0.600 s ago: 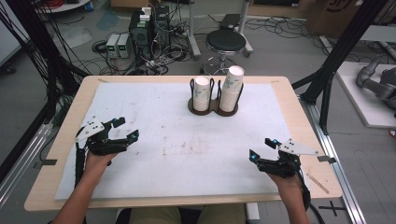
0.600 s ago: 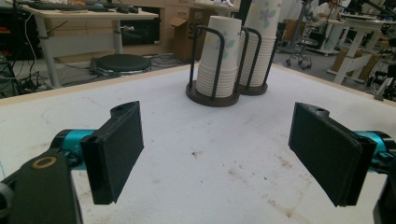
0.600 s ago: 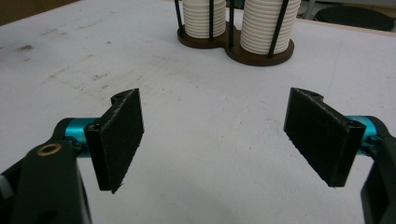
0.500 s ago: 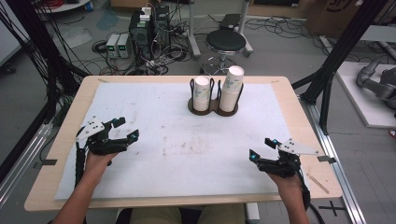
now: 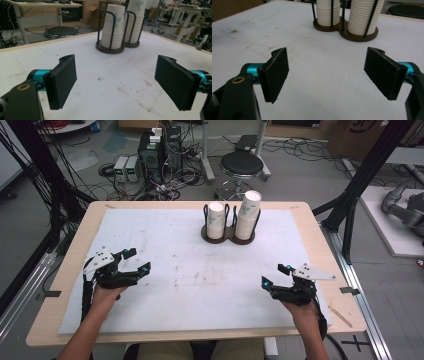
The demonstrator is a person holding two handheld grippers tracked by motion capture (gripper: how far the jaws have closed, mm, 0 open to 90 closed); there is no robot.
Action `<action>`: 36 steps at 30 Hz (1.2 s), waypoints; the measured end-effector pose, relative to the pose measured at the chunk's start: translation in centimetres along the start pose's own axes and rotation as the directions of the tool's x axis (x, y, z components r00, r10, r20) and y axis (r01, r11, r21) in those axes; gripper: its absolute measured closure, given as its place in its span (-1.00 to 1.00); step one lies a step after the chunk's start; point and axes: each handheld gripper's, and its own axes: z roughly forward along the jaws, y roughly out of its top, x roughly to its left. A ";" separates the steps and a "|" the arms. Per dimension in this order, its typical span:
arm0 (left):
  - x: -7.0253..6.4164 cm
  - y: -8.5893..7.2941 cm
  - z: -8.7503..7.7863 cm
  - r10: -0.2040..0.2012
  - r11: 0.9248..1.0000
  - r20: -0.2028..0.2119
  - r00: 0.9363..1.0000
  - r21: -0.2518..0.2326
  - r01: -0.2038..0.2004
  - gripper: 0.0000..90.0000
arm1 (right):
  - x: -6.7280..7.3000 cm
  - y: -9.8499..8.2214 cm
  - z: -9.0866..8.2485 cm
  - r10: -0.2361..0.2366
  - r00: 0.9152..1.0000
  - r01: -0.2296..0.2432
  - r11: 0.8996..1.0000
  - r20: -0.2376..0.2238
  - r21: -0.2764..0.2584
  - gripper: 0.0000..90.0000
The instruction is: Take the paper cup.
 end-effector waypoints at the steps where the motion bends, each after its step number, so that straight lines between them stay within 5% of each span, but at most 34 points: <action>1: -0.1 0.0 0.0 -0.002 1.000 0.005 1.000 0.001 0.002 -0.61 | 0.1 0.4 0.5 -0.003 1.000 0.003 1.000 -0.009 0.005 -0.54; 9: 0.0 -0.2 -0.2 -0.014 1.000 -0.002 1.000 0.000 0.014 -0.61 | 0.1 2.6 2.5 -0.015 0.999 0.015 1.000 -0.042 0.005 -0.54; 17: 0.1 -0.3 -0.1 -0.019 1.000 0.002 1.000 0.005 0.019 -0.61 | 0.6 8.2 6.3 -0.072 0.993 0.074 0.997 -0.093 0.016 -0.54; 27: 0.0 -0.4 0.0 -0.011 1.000 0.010 1.000 0.017 0.010 -0.61 | 1.0 12.8 10.2 -0.105 0.987 0.110 0.993 -0.120 0.034 -0.54; 36: 0.1 -0.4 0.0 -0.017 1.000 0.014 1.000 0.014 0.016 -0.61 | 1.0 15.0 13.0 -0.106 0.987 0.113 0.992 -0.125 0.053 -0.54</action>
